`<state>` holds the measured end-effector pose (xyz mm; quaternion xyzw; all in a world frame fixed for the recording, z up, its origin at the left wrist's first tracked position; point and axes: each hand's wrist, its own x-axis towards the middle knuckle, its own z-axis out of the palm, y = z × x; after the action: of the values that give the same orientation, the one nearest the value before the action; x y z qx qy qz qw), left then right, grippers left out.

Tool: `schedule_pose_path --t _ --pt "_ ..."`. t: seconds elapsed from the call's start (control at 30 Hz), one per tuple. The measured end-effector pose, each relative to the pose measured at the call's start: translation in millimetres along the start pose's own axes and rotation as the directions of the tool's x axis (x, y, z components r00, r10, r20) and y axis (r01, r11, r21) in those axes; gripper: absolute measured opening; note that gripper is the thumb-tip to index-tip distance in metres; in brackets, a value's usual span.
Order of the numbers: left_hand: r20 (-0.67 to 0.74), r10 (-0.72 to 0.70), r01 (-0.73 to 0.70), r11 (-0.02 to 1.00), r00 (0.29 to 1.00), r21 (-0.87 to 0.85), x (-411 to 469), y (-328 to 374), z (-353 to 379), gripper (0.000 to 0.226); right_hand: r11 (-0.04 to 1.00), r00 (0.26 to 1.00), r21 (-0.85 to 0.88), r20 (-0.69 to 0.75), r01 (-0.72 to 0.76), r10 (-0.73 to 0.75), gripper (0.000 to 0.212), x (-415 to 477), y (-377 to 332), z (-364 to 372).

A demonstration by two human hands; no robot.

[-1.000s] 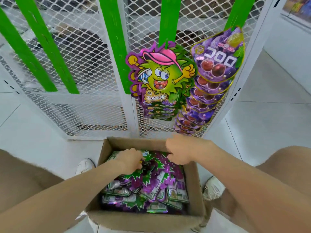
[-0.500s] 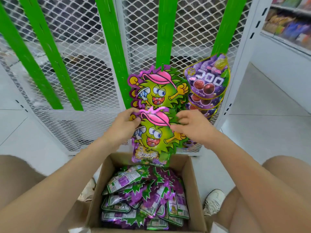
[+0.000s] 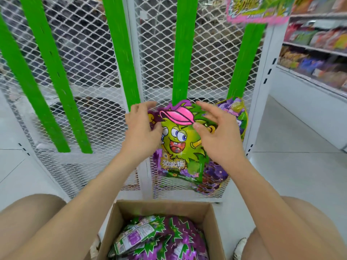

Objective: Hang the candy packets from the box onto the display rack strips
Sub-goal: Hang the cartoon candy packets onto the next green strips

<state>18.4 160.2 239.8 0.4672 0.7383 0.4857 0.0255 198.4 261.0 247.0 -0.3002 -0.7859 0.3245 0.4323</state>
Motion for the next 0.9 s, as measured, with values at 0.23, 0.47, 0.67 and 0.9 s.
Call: schedule_pose_path --t 0.23,0.47,0.67,0.9 --pt "0.109 0.056 -0.031 0.975 0.992 -0.222 38.4 40.8 12.4 0.061 0.994 0.991 -0.110 -0.137 -0.029 0.014 0.019 42.6 -2.2 -6.7" --pt "0.199 -0.153 0.229 0.862 0.968 -0.452 57.3 35.7 18.4 0.028 0.995 0.998 -0.092 -0.055 0.025 -0.030 0.028 67.3 -1.3 -2.9" --pt "0.243 -0.156 0.268 0.795 0.957 -0.545 59.5 30.0 18.6 0.021 0.994 0.995 -0.072 -0.053 0.078 -0.082 0.031 75.9 -10.2 6.6" --pt "0.268 -0.107 0.245 0.792 0.957 -0.560 54.2 30.3 12.5 0.019 0.996 0.969 -0.082 -0.238 0.046 -0.064 0.033 65.0 -10.4 27.4"
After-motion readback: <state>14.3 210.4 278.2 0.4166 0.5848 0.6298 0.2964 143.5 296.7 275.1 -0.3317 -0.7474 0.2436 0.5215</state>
